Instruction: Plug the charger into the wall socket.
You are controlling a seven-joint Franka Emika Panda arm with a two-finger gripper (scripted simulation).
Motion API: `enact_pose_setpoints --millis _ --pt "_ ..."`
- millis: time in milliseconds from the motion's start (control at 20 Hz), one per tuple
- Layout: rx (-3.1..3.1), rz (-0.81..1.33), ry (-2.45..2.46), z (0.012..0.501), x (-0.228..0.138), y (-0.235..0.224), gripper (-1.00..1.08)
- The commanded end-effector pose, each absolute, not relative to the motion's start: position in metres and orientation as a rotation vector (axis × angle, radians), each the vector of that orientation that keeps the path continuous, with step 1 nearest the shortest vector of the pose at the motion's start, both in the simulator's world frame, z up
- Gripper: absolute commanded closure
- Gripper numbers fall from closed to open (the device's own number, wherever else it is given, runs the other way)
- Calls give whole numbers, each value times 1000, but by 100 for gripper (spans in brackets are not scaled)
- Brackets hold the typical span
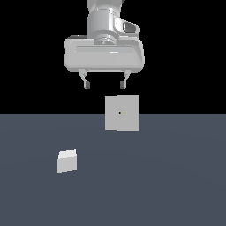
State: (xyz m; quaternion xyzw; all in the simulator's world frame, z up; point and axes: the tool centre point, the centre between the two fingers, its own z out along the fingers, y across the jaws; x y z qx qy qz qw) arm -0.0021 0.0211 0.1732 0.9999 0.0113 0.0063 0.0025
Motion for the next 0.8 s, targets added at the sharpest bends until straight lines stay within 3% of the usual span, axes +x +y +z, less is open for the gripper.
enact_pose_setpoints --millis 0,750 --pt "3136 20 36 173 -2 21 -92" --pt "3141 92 157 150 -23 38 -92"
